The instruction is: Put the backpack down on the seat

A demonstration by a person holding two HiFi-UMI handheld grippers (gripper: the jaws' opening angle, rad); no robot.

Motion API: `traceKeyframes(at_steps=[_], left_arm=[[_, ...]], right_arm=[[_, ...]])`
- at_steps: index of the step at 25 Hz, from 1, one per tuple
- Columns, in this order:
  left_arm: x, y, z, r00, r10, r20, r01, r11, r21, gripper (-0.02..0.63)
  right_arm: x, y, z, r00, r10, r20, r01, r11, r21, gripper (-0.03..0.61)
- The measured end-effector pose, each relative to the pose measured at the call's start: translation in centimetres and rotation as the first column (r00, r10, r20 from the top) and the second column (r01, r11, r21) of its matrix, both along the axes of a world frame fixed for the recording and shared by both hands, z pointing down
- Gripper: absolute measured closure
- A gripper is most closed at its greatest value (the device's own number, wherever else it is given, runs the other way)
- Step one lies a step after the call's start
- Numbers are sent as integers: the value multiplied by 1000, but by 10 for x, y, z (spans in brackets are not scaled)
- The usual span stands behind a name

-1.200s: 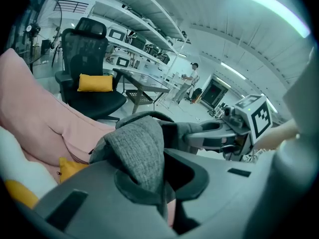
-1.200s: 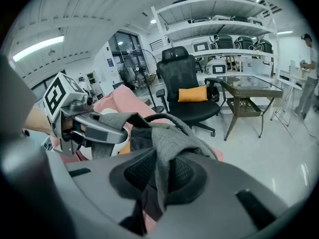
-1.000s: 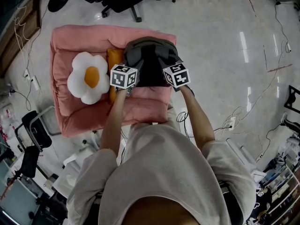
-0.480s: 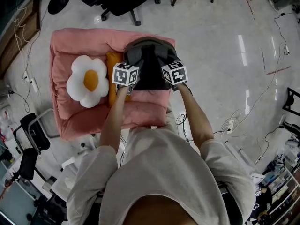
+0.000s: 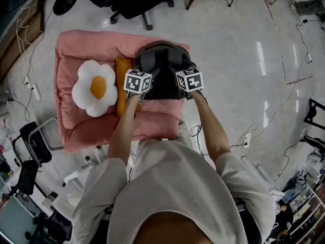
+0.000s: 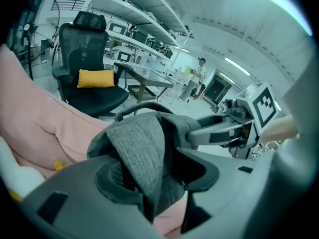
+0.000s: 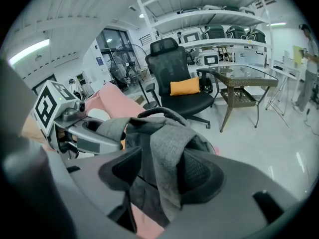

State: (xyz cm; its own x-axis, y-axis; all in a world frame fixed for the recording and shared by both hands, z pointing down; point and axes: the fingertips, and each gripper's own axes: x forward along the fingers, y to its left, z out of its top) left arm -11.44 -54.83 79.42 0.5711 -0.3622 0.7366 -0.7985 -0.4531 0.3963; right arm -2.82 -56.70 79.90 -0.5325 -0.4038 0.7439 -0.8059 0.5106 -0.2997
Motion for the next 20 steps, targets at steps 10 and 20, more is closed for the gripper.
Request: traceKeyframes(at_steps=[10, 20], left_arm=[[-19, 23, -4, 998, -47, 40, 46, 998, 35, 347], [-39, 38, -42, 990, -128, 51, 119, 981, 154, 347]], right_arm=[[12, 6, -17, 998, 44, -36, -40, 995, 95, 229], [17, 23, -61, 998, 60, -28, -53, 979, 197, 285]])
